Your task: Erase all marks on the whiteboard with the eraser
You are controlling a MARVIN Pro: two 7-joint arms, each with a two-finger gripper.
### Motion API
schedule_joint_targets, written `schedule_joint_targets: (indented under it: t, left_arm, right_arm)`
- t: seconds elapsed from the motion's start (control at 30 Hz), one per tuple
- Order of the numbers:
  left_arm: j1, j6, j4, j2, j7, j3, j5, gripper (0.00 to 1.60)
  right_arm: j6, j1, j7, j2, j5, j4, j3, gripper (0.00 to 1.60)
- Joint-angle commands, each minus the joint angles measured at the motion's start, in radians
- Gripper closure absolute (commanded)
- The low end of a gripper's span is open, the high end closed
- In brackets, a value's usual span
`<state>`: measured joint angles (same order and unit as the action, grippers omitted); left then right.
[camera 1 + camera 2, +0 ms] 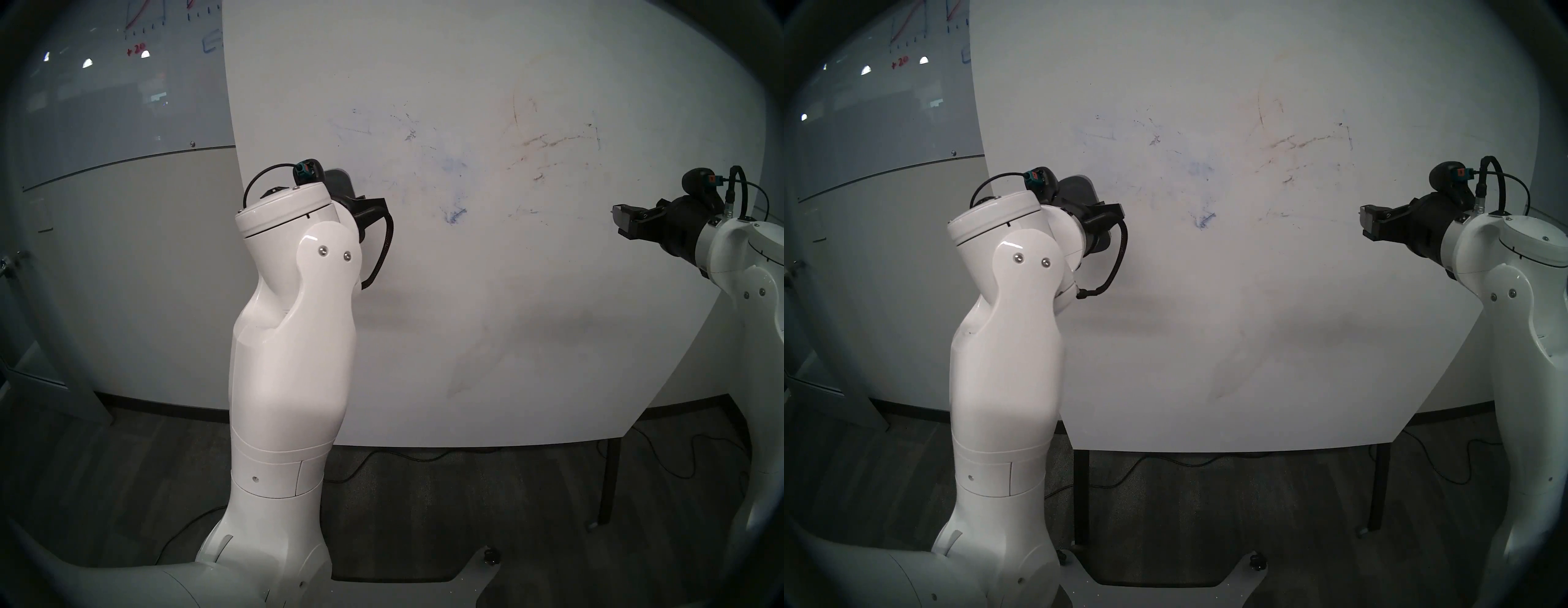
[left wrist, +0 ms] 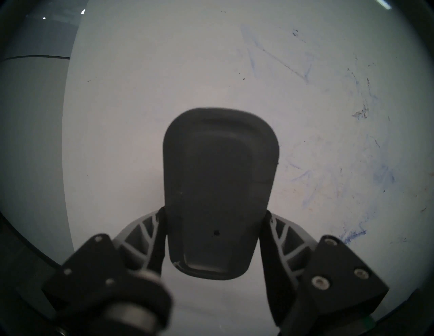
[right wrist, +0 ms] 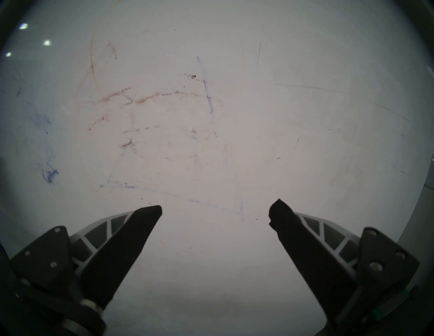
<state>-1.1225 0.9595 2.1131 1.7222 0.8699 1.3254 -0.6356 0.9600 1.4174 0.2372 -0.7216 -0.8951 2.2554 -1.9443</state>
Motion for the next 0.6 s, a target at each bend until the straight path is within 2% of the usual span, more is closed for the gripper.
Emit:
schedule_joint_targets:
  t: [0.0, 0.13, 0.57]
  left_arm:
    - [0.037, 0.0, 0.009, -0.047, 0.065, 0.031, -0.058, 1.6]
    - [0.049, 0.0, -0.003, -0.083, 0.057, 0.067, -0.094, 1.6]
    - [0.147, 0.0, -0.099, -0.149, 0.061, 0.084, -0.183, 1.6]
  right_arm:
    - [-0.007, -0.009, -0.001, 0.004, 0.002, 0.005, -0.003, 0.0]
    - [-0.007, -0.009, -0.001, 0.004, 0.002, 0.005, -0.003, 0.0]
    - [-0.007, -0.009, -0.001, 0.004, 0.002, 0.005, -0.003, 0.0]
